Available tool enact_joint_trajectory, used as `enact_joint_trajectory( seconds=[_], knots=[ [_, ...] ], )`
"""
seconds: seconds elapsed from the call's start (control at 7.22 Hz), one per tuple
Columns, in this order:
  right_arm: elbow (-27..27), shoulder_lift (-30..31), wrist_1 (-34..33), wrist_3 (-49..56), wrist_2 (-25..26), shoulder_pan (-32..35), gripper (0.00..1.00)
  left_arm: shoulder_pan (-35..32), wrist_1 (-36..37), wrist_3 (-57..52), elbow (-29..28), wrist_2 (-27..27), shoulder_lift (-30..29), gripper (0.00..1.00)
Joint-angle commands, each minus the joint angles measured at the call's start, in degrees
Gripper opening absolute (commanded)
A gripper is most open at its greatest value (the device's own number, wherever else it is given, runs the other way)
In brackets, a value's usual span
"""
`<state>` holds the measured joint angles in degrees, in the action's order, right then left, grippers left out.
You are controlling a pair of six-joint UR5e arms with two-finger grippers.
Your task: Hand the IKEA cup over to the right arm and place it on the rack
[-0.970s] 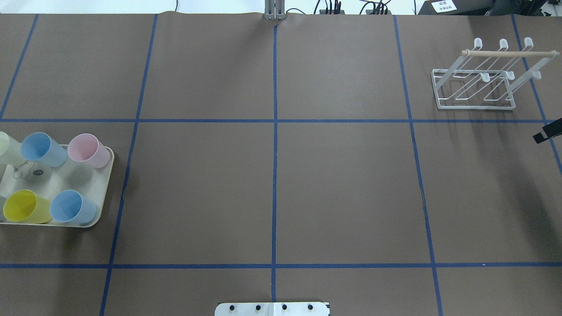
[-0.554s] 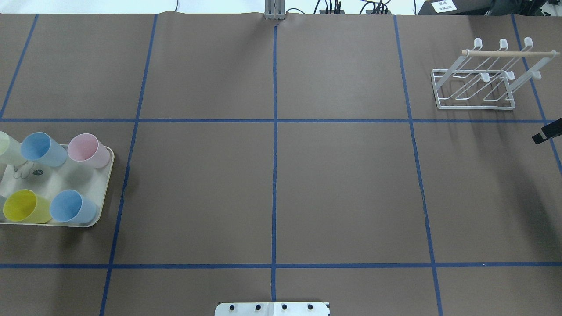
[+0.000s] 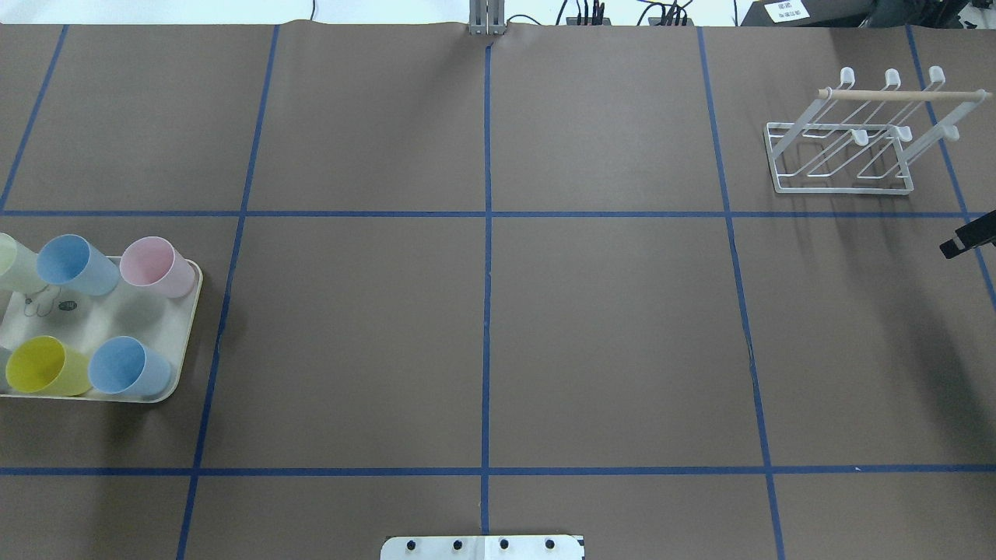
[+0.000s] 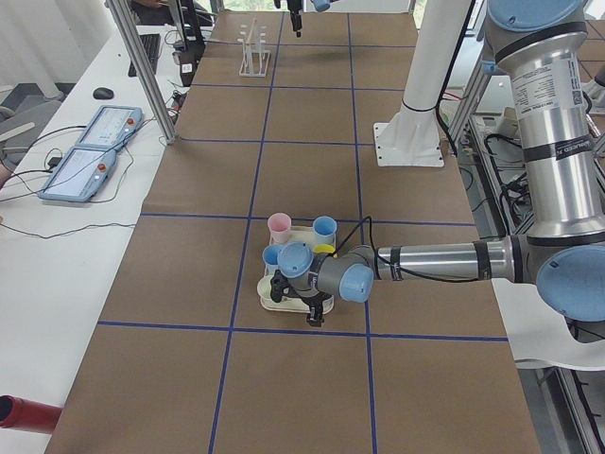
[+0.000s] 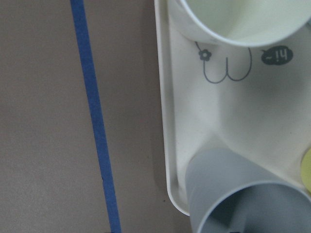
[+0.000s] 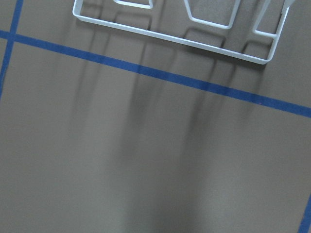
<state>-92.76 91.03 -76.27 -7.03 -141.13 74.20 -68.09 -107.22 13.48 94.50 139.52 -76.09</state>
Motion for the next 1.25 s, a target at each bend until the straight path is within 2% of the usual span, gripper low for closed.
enact_joint_trajectory(
  seconds=[0.0, 0.14, 0.28, 0.55, 0.69, 0.83, 1.11],
  knots=[
    [0.2, -0.1, 0.1, 0.0, -0.1, -0.3, 1.0, 0.0, 0.1, 0.4, 0.0, 2.1, -0.3, 0.0],
    [0.1, -0.2, 0.1, 0.0, -0.1, -0.4, 1.0, -0.1, 0.3, 0.3, -0.2, 8.6, -0.2, 0.0],
    [0.1, -0.2, 0.1, 0.0, -0.1, -0.4, 1.0, -0.9, 0.2, -0.4, 0.0, 10.6, 0.3, 0.0],
    [-0.1, -1.3, 0.1, -0.1, -0.1, -0.5, 1.0, -14.7, 0.7, -0.9, 0.1, 9.8, 0.1, 0.0],
    [0.1, -3.0, 0.2, -1.2, 0.1, -1.6, 1.0, -15.7, 1.0, -0.7, 1.4, 10.1, -0.1, 0.0],
    [0.1, -5.8, 0.2, -4.1, 0.3, -2.7, 0.99, -16.9, 2.4, 2.1, 5.1, 10.2, -0.5, 0.0],
    [-0.4, -11.6, 1.1, -16.7, 0.3, -4.2, 0.98, -16.6, 4.3, 21.0, 14.1, 11.0, -3.6, 0.0]
  ],
)
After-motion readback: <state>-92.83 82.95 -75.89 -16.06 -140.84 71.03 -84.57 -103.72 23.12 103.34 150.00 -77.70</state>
